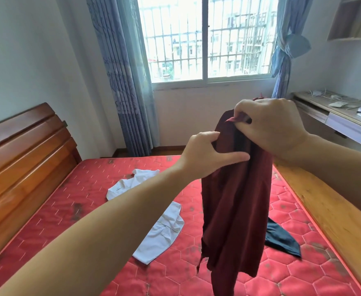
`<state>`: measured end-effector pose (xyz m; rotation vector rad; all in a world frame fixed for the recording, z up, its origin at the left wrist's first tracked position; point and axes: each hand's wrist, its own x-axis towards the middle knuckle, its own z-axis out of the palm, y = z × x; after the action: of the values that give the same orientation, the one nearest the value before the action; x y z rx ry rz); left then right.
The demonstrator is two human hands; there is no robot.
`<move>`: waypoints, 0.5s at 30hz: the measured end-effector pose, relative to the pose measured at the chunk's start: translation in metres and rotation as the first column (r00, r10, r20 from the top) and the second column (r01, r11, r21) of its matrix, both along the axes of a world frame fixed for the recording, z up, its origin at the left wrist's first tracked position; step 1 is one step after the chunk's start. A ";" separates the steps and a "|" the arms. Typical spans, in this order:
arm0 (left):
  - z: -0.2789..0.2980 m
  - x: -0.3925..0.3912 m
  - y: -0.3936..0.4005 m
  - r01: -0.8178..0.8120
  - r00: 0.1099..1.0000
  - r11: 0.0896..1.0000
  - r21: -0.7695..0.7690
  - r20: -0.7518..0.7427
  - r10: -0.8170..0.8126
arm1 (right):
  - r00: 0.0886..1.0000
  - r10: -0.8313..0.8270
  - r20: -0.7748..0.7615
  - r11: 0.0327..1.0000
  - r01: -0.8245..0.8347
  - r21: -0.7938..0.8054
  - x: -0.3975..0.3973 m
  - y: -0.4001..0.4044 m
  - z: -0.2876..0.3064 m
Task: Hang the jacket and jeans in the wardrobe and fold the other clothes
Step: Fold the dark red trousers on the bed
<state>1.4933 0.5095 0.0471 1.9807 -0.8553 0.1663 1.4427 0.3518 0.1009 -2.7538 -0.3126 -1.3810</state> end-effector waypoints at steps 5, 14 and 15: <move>0.002 0.008 0.003 -0.119 0.979 0.992 0.037 0.170 0.111 | 0.977 -0.073 -0.202 0.980 0.108 0.168 -0.007 -0.017 0.020; 0.023 0.000 0.007 0.098 0.987 0.976 0.195 0.109 -0.121 | 0.629 0.354 -0.693 0.913 -0.069 0.403 -0.022 -0.026 -0.022; 0.026 -0.001 0.008 0.102 0.985 0.969 0.226 0.113 -0.130 | 0.610 0.373 -0.700 0.900 -0.052 0.434 -0.022 -0.023 -0.030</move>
<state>1.4922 0.5180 0.0731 2.1346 -1.1105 0.1351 1.4203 0.3286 0.0705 -2.5493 -0.2744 -0.0793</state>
